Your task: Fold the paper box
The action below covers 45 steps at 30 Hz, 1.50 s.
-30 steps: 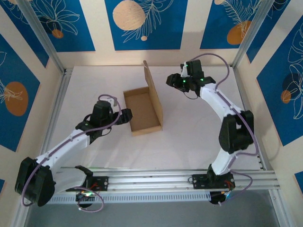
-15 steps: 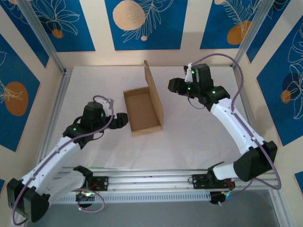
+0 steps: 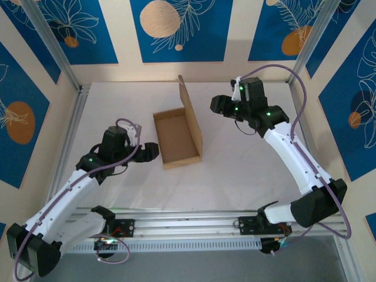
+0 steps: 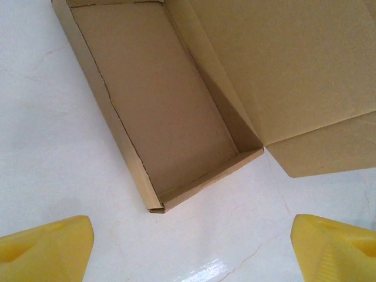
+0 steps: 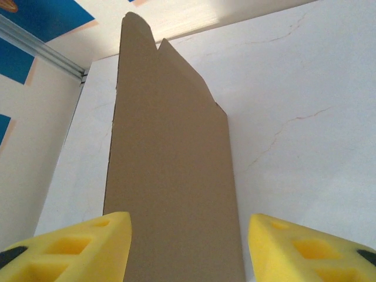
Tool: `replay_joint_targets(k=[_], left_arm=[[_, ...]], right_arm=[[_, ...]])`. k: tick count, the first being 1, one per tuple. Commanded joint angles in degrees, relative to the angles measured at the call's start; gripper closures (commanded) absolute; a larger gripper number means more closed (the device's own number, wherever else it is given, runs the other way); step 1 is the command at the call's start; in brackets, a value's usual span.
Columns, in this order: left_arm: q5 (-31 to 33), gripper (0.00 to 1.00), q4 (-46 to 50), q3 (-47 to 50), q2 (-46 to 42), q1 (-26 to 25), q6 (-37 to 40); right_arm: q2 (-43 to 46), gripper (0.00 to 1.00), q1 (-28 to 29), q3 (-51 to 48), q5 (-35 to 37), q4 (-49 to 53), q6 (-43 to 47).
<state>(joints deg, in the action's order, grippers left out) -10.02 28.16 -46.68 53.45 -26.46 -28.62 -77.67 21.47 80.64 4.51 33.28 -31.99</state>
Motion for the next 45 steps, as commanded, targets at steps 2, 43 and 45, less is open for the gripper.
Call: replay_joint_targets(k=[2, 43, 45], left_arm=[[1.24, 0.13, 1.49, -3.1, 0.4, 0.35, -0.69], [2.55, 0.11, 0.4, -4.3, 3.0, 0.46, 1.42], [3.16, 0.11, 0.66, -4.91, 4.07, 0.57, 2.19]], right_arm=[[-4.69, 0.41, 0.13, 5.89, -2.5, 1.9, 2.85], [-39.82, 0.06, 13.64, 46.48, 20.29, 32.48, 26.81], [-41.58, 0.09, 14.78, 47.23, 22.49, 32.82, 27.83]])
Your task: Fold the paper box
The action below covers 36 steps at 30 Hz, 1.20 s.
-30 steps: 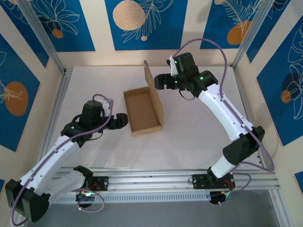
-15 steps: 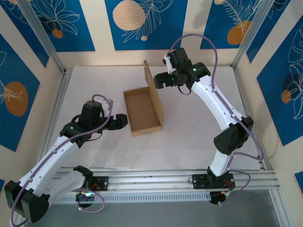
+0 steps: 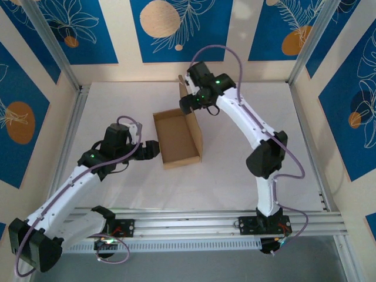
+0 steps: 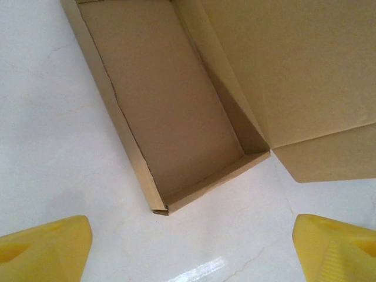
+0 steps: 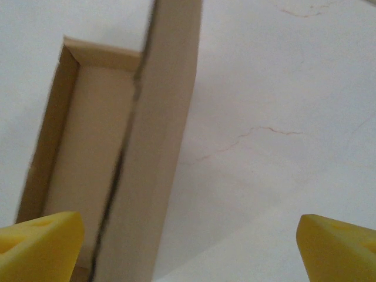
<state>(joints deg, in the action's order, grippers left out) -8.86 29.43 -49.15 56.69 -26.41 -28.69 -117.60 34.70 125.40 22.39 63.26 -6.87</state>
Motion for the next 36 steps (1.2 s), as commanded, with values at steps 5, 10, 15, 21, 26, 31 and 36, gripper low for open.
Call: replay_joint_targets(k=[5, 10, 15, 21, 26, 31, 36], left_arm=[[2.18, 0.11, -2.37, -3.01, 3.19, 1.09, 2.93], [3.63, 0.11, -4.89, -3.15, 4.43, 2.33, 2.85], [4.63, 0.11, -7.48, -2.89, 5.92, 2.81, 2.37], [5.61, 0.11, -8.97, -1.74, 5.49, 3.68, 1.27], [8.27, 0.11, -8.18, -1.55, 2.29, 6.49, -0.3], [10.49, 0.11, -6.32, -1.51, -2.98, 11.0, -1.4], [11.56, 0.11, -4.94, -3.48, -4.74, 12.43, 1.36]], right_arm=[[-3.55, 0.19, 3.25, 2.47, 8.35, 1.27, 5.46], [-4.26, 0.33, 3.88, 2.95, 11.56, 0.25, 6.89], [-2.31, 0.39, 6.52, -1.57, 22.08, -6.27, 13.63], [-0.37, 0.48, 11.58, -12.58, 38.64, -30.85, 38.16], [1.48, 0.48, 16.06, -23.66, 36.91, -50.04, 55.36], [3.19, 0.47, 18.74, -31.31, 31.62, -50.75, 54.29], [11.25, 0.4, 20.08, -40.93, 20.34, -48.03, 47.84]])
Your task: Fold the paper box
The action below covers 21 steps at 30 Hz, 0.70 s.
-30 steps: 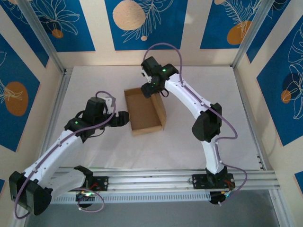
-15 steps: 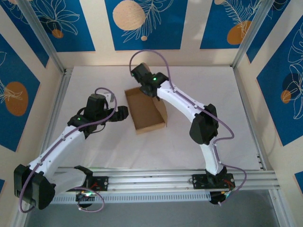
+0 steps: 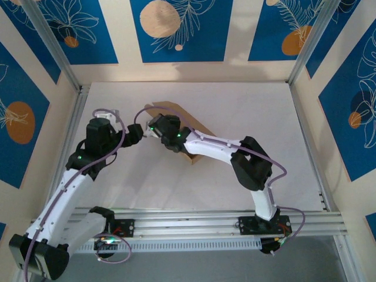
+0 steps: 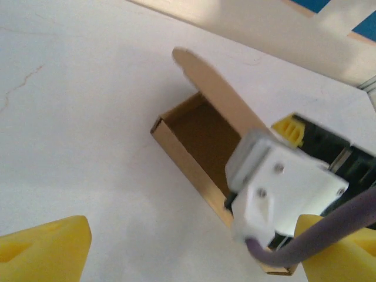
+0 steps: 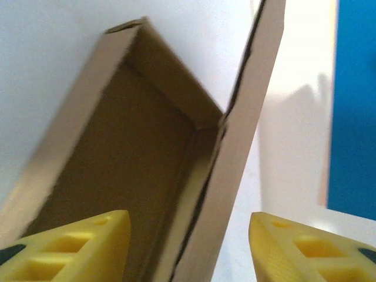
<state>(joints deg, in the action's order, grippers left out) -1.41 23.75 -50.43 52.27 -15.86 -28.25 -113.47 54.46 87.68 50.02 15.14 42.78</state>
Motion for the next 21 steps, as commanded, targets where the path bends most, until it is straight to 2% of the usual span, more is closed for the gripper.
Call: replay_joint_targets(k=[1, 3, 5, 10, 15, 19, 21], left_arm=[[4.17, 0.1, 0.48, -2.54, 0.01, 1.84, 1.35], [3.98, 0.1, -0.51, -3.06, 1.05, 1.97, 1.96], [3.86, 0.08, -2.49, -3.34, 2.13, 2.14, 2.98], [1.65, 0.05, -10.31, -5.08, 7.77, 2.77, 8.26], [-6.28, 0.05, -19.99, -7.82, 16.91, 4.14, 14.67], [-7.43, 0.05, -27.45, -8.7, 23.07, 5.56, 15.38], [-6.2, 0.05, -29.68, -9.35, 25.55, 7.06, 13.62]], right_arm=[[8.83, 0.36, 0.32, -5.23, -8.2, -0.98, -1.78], [11.82, 0.24, -0.52, -6.13, -9.18, -1.21, -3.75], [15.3, 0.18, -2.43, -3.93, -11.88, 1.93, -9.29], [25.31, 0.02, -10.32, 2.48, -28.89, 11.67, -26.97], [34.53, 0.0, -19.17, -1.64, -43.18, 11.26, -38.62], [42.7, 0.03, -25.68, -9.09, -48.64, 8.36, -46.72], [46.3, 0.07, -27.06, -13.41, -47.53, 7.43, -51.06]])
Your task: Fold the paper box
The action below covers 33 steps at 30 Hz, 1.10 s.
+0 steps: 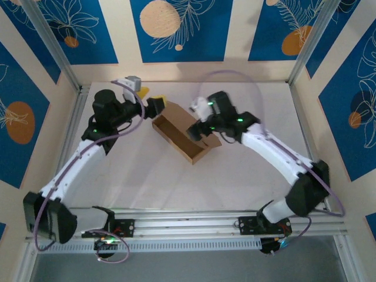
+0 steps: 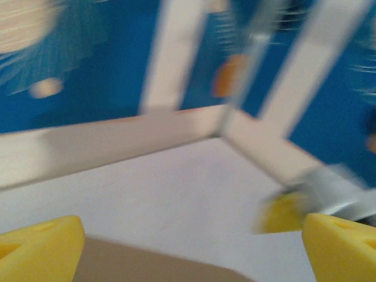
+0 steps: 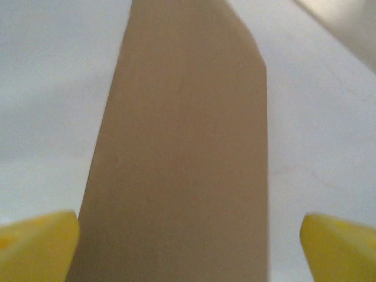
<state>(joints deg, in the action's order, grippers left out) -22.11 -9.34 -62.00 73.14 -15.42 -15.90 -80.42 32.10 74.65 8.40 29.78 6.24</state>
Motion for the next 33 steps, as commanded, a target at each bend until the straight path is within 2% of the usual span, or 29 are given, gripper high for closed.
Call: replay_joint_targets(k=[1, 4, 5, 7, 9, 13, 16, 20, 22, 26, 28, 31, 33], left_arm=[[15.67, 0.06, 3.11, 1.41, 6.44, 7.64, -0.4], [17.91, 0.06, 3.76, -2.67, 13.47, 10.25, -5.21], [17.24, 0.07, 3.79, -4.22, 15.94, 11.03, -6.57], [12.74, 0.08, 4.49, -9.05, 22.54, 12.53, -8.96], [8.22, 0.1, 6.24, -14.5, 28.91, 12.86, -10.08], [4.92, 0.12, 8.84, -22.42, 37.78, 12.89, -10.64], [4.94, 0.12, 8.33, -24.15, 40.56, 12.96, -9.49], [7.71, 0.12, 7.76, -23.91, 41.48, 13.12, -6.97], [6.52, 0.14, 10.27, -26.41, 43.13, 13.53, -6.48], [0.15, 0.17, 11.59, -31.97, 47.59, 12.69, -8.73], [-3.33, 0.17, 12.67, -35.28, 49.94, 11.46, -9.87], [-4.36, 0.16, 11.66, -36.17, 50.74, 10.09, -11.35], [-4.22, 0.16, 10.84, -36.28, 50.95, 9.68, -12.43]], right_arm=[[15.0, 0.09, -5.22, -2.95, -5.69, -7.94, -17.41], [18.33, 0.13, -6.52, -8.29, 0.29, -5.7, -28.66], [18.98, 0.13, -7.85, -9.87, -0.11, -4.43, -32.86], [19.92, 0.19, -11.56, -13.16, -1.54, -0.85, -41.27], [19.99, 0.26, -15.19, -16.72, -6.19, 0.26, -46.43], [19.01, 0.44, -19.17, -21.04, -10.97, 1.43, -49.72], [19.59, 0.5, -18.74, -22.62, -8.53, 1.73, -45.88], [21.99, 0.45, -16.37, -23.21, -3.92, 3.01, -37.6], [22.09, 0.43, -13.97, -23.68, -4.23, 2.56, -30.48], [22.75, 0.36, -3.41, -24.47, 5.35, 4.41, -21.05], [25.77, 0.31, 3.62, -27.27, 13.61, 2.11, -15.36], [30.73, 0.23, 12.22, -32.37, 20.91, -4.0, -4.33], [31.35, 0.2, 14.62, -34.14, 22.91, -7.14, -0.04]])
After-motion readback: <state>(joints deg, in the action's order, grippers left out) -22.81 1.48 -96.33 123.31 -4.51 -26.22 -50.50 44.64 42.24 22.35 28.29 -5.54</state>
